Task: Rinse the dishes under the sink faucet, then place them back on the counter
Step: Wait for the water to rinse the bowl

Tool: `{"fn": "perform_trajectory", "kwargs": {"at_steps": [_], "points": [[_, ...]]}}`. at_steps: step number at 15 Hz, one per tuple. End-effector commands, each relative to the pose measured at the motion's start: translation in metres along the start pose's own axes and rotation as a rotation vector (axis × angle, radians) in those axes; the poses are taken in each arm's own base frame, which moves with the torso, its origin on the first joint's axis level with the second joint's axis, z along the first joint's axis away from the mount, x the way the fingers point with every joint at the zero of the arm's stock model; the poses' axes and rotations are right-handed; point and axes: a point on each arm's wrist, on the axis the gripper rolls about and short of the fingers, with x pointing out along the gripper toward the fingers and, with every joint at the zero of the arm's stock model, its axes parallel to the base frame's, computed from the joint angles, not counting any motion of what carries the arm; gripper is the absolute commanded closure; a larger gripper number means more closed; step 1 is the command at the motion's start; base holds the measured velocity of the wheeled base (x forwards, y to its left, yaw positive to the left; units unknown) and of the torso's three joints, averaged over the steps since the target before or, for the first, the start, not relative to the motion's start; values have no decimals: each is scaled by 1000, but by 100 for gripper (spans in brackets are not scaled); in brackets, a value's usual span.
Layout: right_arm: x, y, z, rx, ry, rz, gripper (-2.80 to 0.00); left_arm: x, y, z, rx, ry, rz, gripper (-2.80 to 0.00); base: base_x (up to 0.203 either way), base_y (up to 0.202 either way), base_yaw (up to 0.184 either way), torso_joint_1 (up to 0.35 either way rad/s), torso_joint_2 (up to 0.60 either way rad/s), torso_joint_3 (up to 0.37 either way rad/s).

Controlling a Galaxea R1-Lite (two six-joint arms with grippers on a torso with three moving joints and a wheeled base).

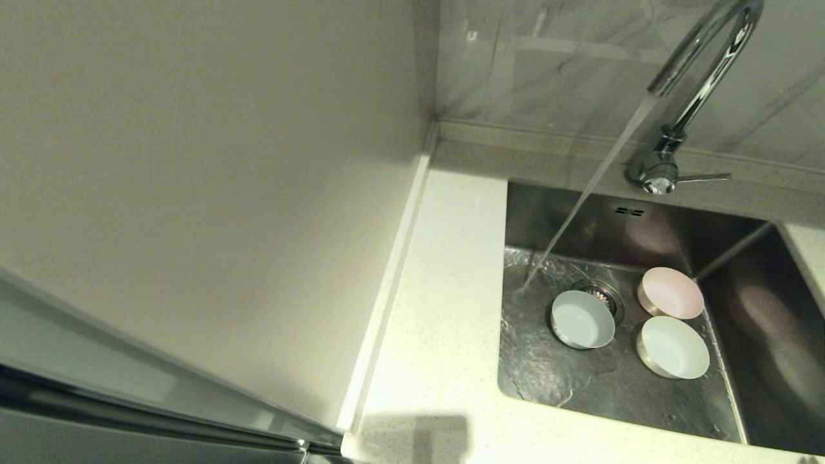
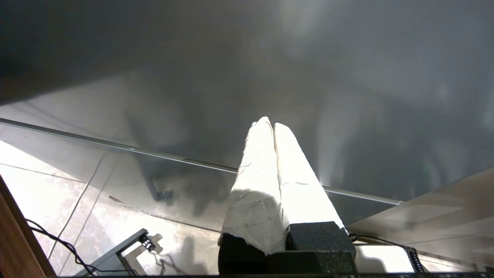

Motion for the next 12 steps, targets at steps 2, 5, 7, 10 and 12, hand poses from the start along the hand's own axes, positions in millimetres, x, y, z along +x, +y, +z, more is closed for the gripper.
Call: {"fn": "perform_trajectory", "kwargs": {"at_steps": [2,5,7,10,12], "points": [[-5,3,-38,49,69,23,0,0,0,0,-1,-3,-1,0,0,0,0,0,0,0],[5,12,-74,64,139,101,0,0,0,0,-1,-3,1,0,0,0,0,0,0,0],[7,16,-84,100,153,221,0,0,0,0,-1,-3,1,0,0,0,0,0,0,0],[8,18,-91,71,168,256,0,0,0,0,-1,-3,1,0,0,0,0,0,0,0],[8,18,-91,80,169,257,0,0,0,0,0,-4,-1,0,0,0,0,0,0,0]]}}
